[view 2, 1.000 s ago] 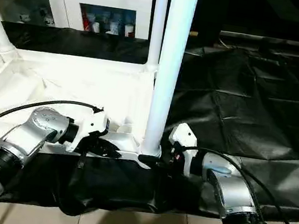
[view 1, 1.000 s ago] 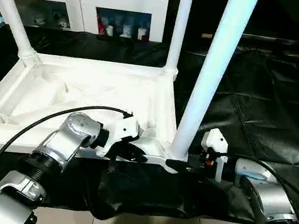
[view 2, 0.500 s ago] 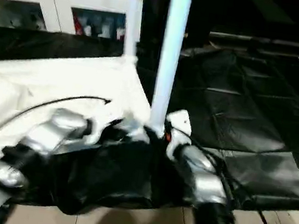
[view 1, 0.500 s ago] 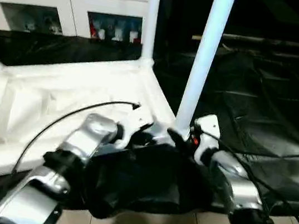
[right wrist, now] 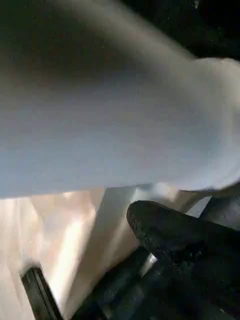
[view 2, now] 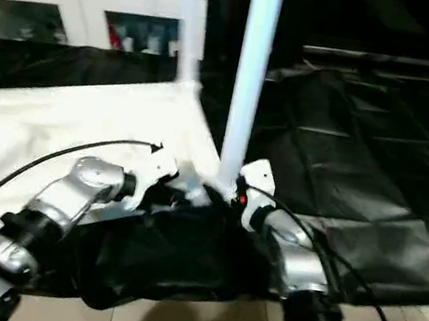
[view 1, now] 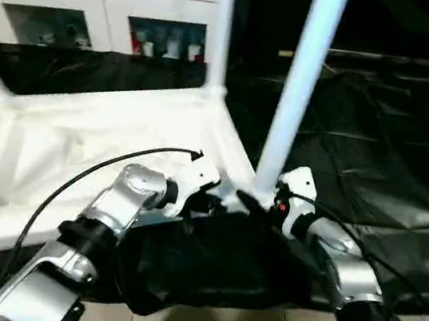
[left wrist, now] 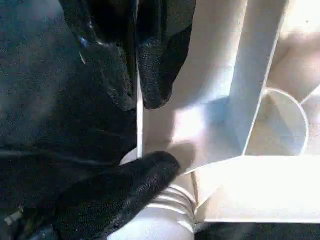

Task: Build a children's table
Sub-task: Rotate leg to tighten

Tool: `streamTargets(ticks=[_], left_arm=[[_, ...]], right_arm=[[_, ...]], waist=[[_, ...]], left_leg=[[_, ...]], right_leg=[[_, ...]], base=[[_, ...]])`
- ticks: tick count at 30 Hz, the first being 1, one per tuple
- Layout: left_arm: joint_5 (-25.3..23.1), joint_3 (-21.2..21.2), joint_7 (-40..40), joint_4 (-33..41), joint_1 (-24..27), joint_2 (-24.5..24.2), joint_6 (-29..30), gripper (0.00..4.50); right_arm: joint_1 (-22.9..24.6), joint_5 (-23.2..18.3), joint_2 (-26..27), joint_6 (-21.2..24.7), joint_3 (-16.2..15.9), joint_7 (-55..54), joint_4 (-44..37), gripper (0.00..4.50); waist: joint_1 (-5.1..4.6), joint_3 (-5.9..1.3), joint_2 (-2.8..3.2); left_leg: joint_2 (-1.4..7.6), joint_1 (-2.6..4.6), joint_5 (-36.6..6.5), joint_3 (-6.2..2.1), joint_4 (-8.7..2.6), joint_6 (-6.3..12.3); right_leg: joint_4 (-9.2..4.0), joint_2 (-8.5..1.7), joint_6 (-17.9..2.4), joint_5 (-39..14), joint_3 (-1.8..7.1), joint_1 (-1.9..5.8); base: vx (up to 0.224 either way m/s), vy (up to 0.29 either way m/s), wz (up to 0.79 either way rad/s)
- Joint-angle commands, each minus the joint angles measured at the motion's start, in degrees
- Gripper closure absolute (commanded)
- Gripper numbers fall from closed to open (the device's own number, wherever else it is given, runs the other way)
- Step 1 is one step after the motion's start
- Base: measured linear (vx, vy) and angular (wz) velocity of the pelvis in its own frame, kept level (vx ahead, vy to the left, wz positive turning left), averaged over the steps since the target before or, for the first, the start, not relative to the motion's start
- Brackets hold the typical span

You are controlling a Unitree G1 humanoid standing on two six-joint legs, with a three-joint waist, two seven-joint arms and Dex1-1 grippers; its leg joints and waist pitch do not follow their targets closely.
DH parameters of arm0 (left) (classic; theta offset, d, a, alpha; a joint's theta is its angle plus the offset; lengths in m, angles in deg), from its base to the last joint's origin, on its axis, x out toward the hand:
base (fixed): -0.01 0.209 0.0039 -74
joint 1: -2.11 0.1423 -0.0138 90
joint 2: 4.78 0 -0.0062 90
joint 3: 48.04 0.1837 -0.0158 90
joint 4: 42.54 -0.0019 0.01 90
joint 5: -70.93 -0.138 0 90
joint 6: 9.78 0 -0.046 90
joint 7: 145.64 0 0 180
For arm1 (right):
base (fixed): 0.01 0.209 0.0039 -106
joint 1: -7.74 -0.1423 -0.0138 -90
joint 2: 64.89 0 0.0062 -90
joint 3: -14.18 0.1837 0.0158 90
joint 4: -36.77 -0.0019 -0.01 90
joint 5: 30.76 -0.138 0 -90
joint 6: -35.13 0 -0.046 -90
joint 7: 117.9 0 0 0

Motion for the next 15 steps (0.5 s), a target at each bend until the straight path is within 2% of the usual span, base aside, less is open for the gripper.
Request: streamTargets(ticks=[1,3,4,7,10,13,14,15], left_arm=[[2.1,1.2,2.2,0.4,1.2,0.6,-1.3,4.50],[2.7,1.5,6.2,2.2,2.5,-2.1,-2.0,4.50],[3.0,1.6,7.7,2.9,2.9,-3.0,-2.2,4.50],[4.2,1.6,11.7,5.0,3.9,-5.0,-1.9,4.50],[4.6,1.2,13.2,5.7,4.1,-6.3,-1.6,4.50],[4.8,0.9,13.7,5.9,4.1,-7.0,-1.6,4.50],[4.7,0.7,13.4,5.6,4.0,-7.1,-1.8,4.50],[4.7,0.7,13.2,5.5,3.9,-7.2,-1.9,4.50]], right_arm=[[0.2,-0.9,-0.1,-0.7,-1.0,2.5,-1.4,0.59],[1.1,-1.9,-4.0,-1.0,-1.9,9.9,-3.6,0.59],[1.4,-2.2,-5.1,-0.9,-2.3,12.0,-4.2,0.59],[2.1,-2.8,-7.4,-0.3,-3.5,16.4,-5.7,0.59],[2.4,-2.9,-8.8,0.1,-4.2,19.1,-6.5,0.59],[2.5,-3.0,-9.2,0.1,-4.3,19.8,-6.5,0.59],[2.4,-3.3,-9.1,0.4,-4.2,20.0,-6.5,0.85],[2.4,-3.4,-9.0,0.5,-4.2,20.1,-6.4,0.85]], waist=[[0.09,-3.48,-0.96],[0.35,-3.67,-1.04],[0.35,-3.60,-1.20],[0.27,-3.42,-1.13],[0.40,-3.37,-1.12],[0.39,-3.32,-1.10],[0.25,-3.30,-1.57],[0.28,-3.32,-1.37]], left_leg=[[3.11,1.50,-16.9,-1.31,-3.75,2.90],[3.21,1.30,-16.2,-1.52,-3.81,3.00],[3.33,1.26,-16.0,-1.43,-3.82,3.36],[3.20,1.08,-16.8,-1.30,-3.80,3.50],[3.31,1.37,-17.6,-1.36,-3.88,2.77],[3.31,1.26,-18.0,-1.42,-4.01,2.31],[3.30,1.24,-18.1,-1.40,-4.03,2.27],[3.29,1.24,-18.0,-1.47,-4.02,2.18]], right_leg=[[-4.15,-2.98,-11.9,-15.9,1.85,1.53],[-3.73,-2.91,-12.3,-14.3,1.65,2.02],[-3.68,-2.85,-12.4,-13.7,1.68,2.02],[-3.80,-2.91,-12.6,-15.5,1.61,1.84],[-3.97,-2.95,-12.3,-17.8,1.67,1.58],[-3.92,-2.92,-12.1,-18.2,1.69,1.61],[-3.94,-2.89,-12.0,-18.3,1.68,1.58],[-3.89,-3.00,-12.0,-18.4,1.71,1.60]], base=[[0.000,0.000,0.00],[0.000,0.000,0.00],[0.000,0.000,0.00],[0.000,0.000,0.00],[0.000,0.000,0.00],[0.000,0.000,0.00],[0.000,0.000,0.00],[0.000,0.000,0.00]])
